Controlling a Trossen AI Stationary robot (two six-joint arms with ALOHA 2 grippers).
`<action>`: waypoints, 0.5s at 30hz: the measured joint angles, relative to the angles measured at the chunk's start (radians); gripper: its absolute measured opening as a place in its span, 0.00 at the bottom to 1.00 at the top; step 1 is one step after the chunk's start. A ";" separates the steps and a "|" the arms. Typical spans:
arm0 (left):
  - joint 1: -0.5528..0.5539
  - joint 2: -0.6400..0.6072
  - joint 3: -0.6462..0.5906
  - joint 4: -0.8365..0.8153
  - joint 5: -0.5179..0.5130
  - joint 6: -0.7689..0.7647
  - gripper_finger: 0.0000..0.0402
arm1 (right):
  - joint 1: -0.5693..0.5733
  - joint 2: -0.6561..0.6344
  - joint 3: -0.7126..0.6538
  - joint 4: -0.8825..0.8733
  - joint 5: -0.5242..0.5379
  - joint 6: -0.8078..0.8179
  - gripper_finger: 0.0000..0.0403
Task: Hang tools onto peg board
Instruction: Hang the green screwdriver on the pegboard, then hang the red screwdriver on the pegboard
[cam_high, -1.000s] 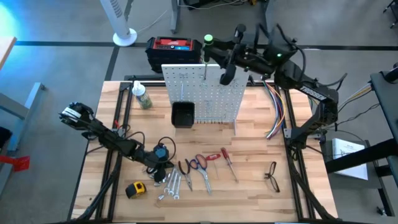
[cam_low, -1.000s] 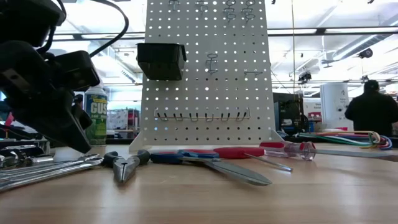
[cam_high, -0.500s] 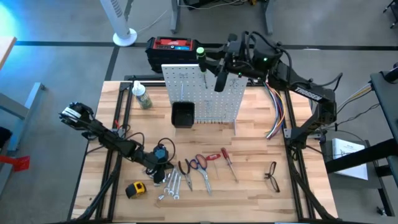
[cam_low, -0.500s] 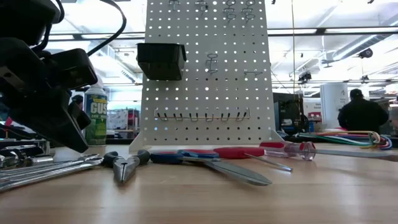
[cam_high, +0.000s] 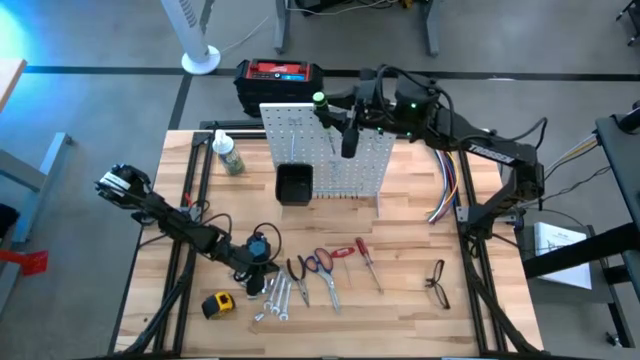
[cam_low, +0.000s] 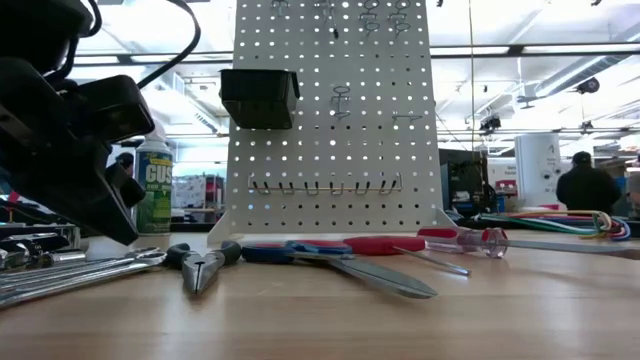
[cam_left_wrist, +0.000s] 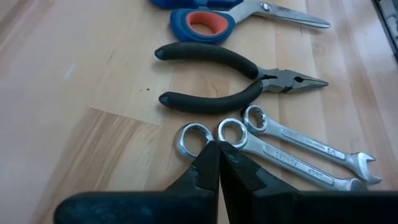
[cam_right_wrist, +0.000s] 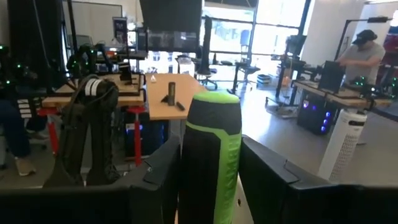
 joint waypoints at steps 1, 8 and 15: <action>-0.002 0.000 0.000 0.004 0.000 0.000 0.00 | 0.000 -0.009 -0.009 -0.003 0.013 0.005 0.35; -0.018 0.000 0.000 0.014 -0.025 0.000 0.00 | 0.000 -0.086 -0.078 -0.002 0.072 0.013 0.43; -0.032 0.000 0.000 0.016 -0.097 -0.006 0.00 | 0.043 -0.237 -0.201 -0.003 0.072 0.020 0.46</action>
